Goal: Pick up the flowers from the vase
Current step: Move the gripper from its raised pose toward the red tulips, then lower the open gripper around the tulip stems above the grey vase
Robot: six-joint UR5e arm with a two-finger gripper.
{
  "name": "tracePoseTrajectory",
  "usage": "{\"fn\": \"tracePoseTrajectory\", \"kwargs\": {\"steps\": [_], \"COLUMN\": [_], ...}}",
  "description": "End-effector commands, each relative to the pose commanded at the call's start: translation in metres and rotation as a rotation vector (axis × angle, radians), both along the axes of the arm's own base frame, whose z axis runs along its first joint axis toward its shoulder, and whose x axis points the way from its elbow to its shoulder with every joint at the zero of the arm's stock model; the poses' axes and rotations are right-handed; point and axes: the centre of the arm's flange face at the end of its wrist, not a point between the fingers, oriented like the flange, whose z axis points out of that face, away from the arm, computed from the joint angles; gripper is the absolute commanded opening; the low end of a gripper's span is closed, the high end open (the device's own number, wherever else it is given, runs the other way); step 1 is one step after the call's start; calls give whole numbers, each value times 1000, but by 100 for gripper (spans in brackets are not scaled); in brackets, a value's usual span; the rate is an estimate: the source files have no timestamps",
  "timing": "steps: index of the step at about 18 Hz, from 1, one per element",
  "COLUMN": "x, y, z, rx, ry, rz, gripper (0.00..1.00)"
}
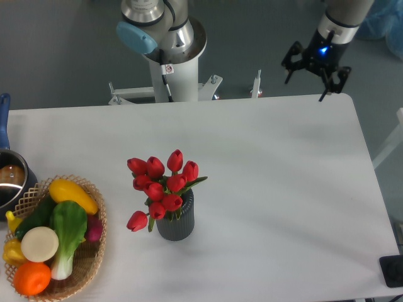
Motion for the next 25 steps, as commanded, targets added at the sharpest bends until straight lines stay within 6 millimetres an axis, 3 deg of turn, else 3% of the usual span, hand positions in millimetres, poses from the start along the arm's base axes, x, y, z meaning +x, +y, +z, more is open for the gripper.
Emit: {"fn": "tracePoseTrajectory", "kwargs": {"steps": [4, 9, 14, 18, 25], "x": [9, 13, 31, 41, 46], "y": [13, 30, 82, 123, 162], "z": [-13, 0, 8, -16, -33], "rx": [139, 274, 533, 572, 654], "ry": [0, 14, -54, -108, -142], "rz": [9, 4, -39, -108, -166], "gripper": [100, 100, 100, 100, 100]}}
